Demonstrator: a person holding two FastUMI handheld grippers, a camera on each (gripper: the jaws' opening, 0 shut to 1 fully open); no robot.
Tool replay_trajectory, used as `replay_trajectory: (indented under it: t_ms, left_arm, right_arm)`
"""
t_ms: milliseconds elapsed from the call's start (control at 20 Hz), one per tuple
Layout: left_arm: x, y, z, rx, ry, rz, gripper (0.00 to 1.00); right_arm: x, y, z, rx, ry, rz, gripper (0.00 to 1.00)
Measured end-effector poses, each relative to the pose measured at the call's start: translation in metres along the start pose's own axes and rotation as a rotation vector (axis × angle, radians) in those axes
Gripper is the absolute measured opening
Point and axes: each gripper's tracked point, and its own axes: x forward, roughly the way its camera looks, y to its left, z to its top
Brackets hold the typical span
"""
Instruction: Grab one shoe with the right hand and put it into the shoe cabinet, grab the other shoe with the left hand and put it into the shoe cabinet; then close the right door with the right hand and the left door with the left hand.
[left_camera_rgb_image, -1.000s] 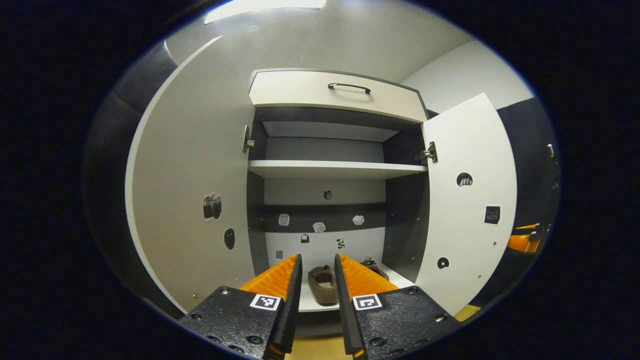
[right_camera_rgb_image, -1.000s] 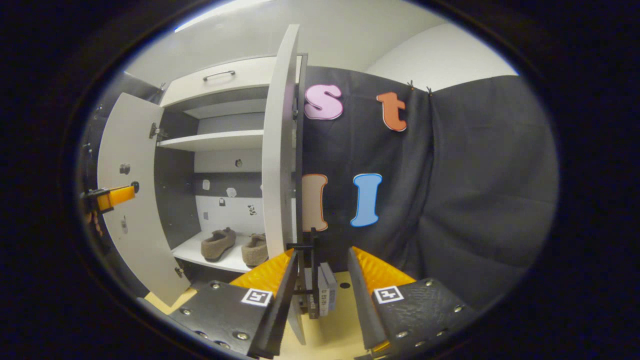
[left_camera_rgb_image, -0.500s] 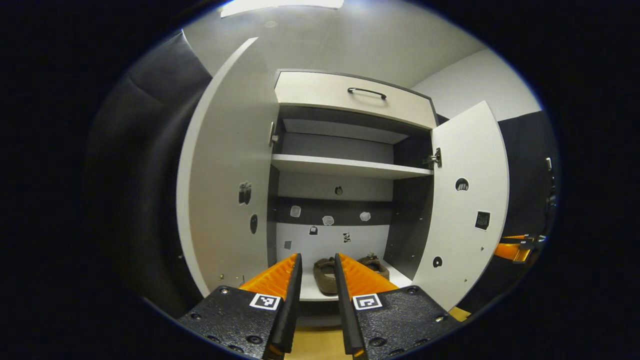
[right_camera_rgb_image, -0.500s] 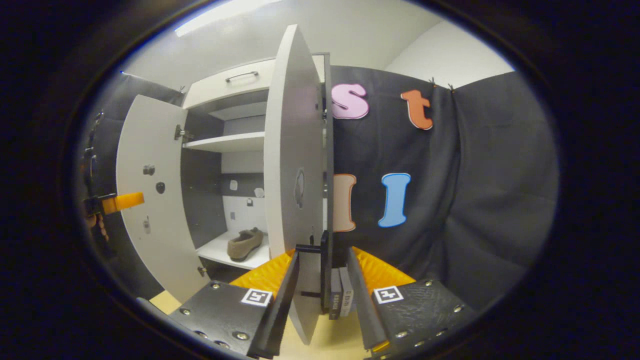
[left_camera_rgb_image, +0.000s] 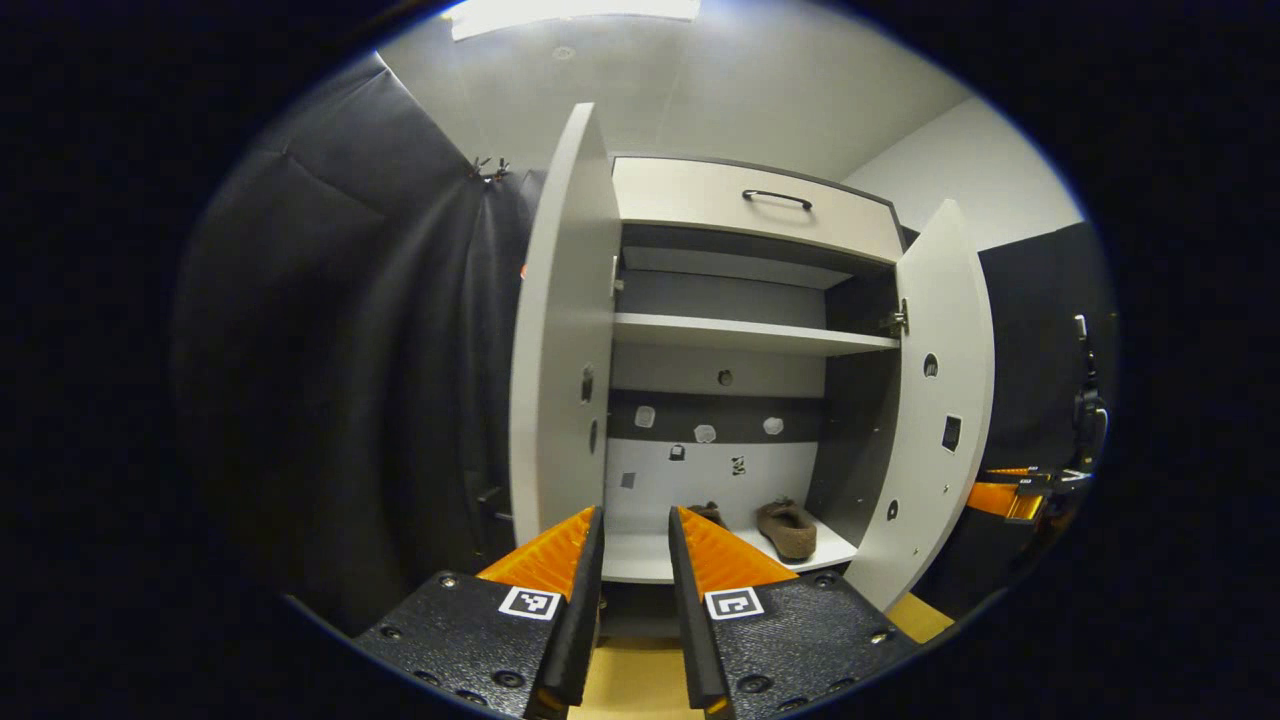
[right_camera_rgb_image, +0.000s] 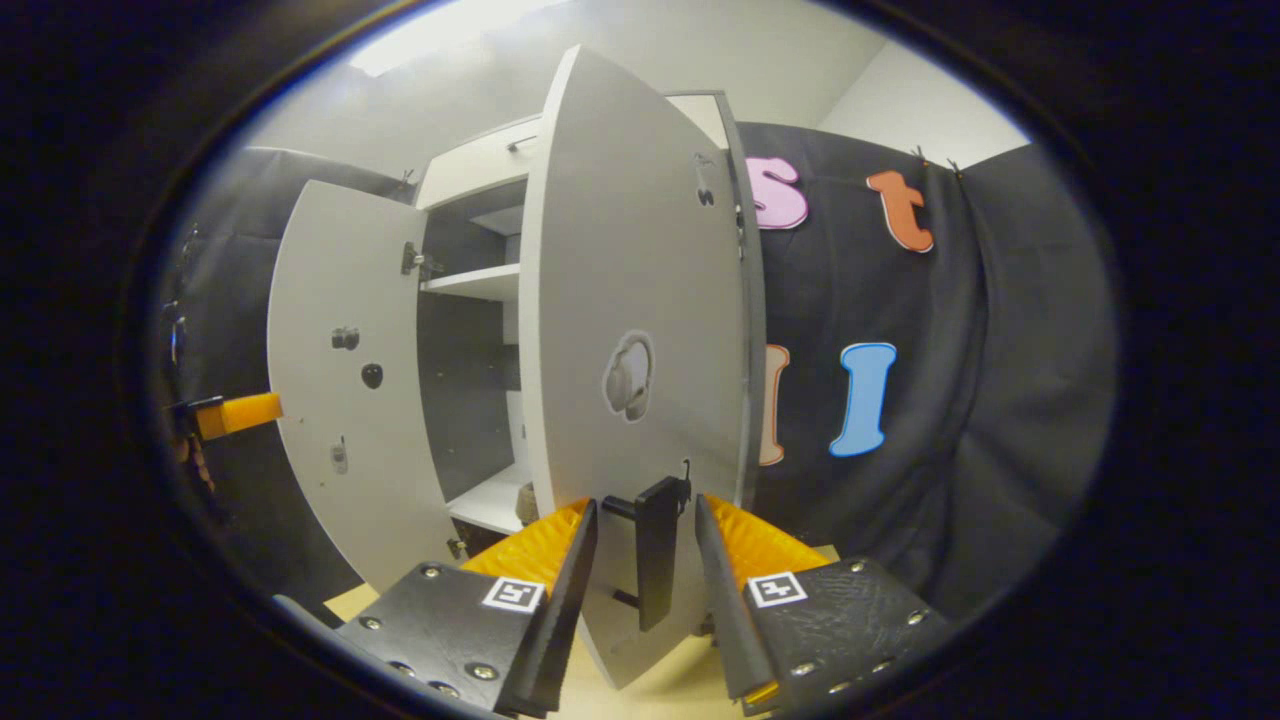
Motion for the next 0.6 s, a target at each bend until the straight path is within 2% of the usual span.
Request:
replay_trajectory:
  t_ms: [50, 100, 150, 450, 500, 550, 600]
  left_arm:
    - [-0.005, 0.005, 0.002, 0.004, -0.001, 0.014, 0.39]
    - [-0.01, 0.009, 0.003, 0.007, -0.004, 0.027, 0.33]
    - [-0.015, 0.014, 0.004, 0.011, -0.004, 0.038, 0.33]
    - [-0.023, 0.036, 0.002, 0.024, -0.001, 0.09, 0.33]
    - [-0.024, 0.039, 0.003, 0.021, -0.001, 0.096, 0.33]
    - [-0.023, 0.043, 0.001, 0.018, 0.001, 0.104, 0.33]
    - [-0.024, 0.047, 0.001, 0.016, 0.004, 0.113, 0.39]
  right_arm:
    - [0.005, 0.005, 0.0, 0.005, 0.002, 0.016, 0.6]
    - [0.011, 0.01, 0.0, 0.007, 0.005, 0.026, 0.6]
    - [0.016, 0.014, -0.001, 0.003, 0.008, 0.033, 0.56]
    - [0.047, 0.037, -0.004, -0.033, 0.018, 0.049, 0.56]
    - [0.051, 0.037, -0.004, -0.042, 0.014, 0.048, 0.6]
    - [0.057, 0.042, -0.005, -0.037, 0.017, 0.055, 0.7]
    - [0.063, 0.046, -0.005, -0.031, 0.019, 0.064, 0.71]
